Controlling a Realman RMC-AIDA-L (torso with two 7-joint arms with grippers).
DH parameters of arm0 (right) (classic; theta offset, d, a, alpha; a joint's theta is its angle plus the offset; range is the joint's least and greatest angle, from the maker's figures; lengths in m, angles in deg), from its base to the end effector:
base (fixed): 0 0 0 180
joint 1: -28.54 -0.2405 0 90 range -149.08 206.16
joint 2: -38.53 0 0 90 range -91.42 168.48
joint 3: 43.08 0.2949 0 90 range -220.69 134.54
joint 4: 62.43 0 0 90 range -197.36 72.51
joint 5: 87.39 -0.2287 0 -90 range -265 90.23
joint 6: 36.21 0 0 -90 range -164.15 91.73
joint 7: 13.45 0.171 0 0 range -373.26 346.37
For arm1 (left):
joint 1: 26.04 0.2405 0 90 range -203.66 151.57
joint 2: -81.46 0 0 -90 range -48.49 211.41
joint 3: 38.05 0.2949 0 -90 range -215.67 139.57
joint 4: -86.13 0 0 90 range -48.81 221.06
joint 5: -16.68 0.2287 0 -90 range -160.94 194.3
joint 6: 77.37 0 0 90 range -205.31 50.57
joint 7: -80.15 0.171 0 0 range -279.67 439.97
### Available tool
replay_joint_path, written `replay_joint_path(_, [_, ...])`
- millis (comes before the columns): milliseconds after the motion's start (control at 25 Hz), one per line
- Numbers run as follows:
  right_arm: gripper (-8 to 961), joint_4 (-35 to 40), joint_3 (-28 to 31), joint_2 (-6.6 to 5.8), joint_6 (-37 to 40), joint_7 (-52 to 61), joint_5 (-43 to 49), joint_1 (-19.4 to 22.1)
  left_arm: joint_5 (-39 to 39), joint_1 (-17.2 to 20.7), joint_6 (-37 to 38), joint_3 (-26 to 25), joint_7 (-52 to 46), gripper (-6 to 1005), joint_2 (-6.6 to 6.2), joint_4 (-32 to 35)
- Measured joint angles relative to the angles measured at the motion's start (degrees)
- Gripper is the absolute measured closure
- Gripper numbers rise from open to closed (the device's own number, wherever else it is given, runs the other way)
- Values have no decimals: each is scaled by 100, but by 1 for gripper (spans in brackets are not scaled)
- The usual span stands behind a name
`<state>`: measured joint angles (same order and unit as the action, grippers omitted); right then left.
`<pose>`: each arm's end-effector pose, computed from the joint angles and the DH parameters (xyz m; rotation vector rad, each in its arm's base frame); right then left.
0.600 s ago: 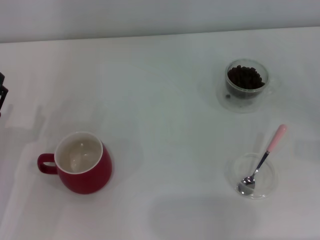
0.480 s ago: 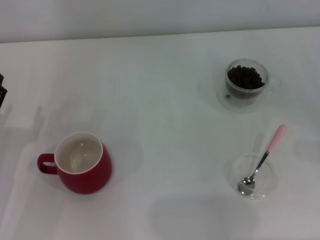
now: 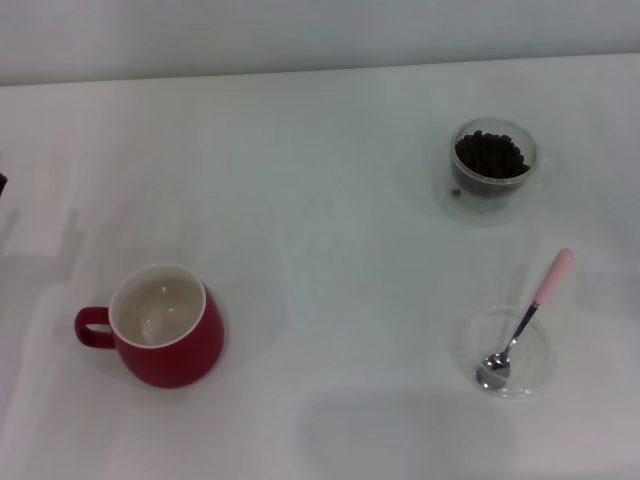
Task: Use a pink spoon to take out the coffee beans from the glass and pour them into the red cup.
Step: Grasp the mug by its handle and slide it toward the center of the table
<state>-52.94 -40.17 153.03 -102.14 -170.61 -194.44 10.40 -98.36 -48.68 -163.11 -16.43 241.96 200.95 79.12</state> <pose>0.4982 0.3151 0.0919 -1.2295 0.6570 0.4919 -0.3672 0.3256 -0.0424 -1.5750 -0.5603 -0.9306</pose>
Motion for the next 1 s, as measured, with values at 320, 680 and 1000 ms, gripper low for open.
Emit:
replay_joint_path(320, [101, -44, 8, 11, -155, 10, -197, -15, -188, -54, 11, 0, 0, 241, -5, 131])
replay_joint_path(680, [101, -70, 8, 14, -189, 10, -239, -44, -214, -25, 132, 0, 0, 241, -3, 150])
replay_joint_path(1000, [100, -144, 8, 19, -273, -4, -421, -57, -215, -56, 276, 0, 0, 242, -7, 166])
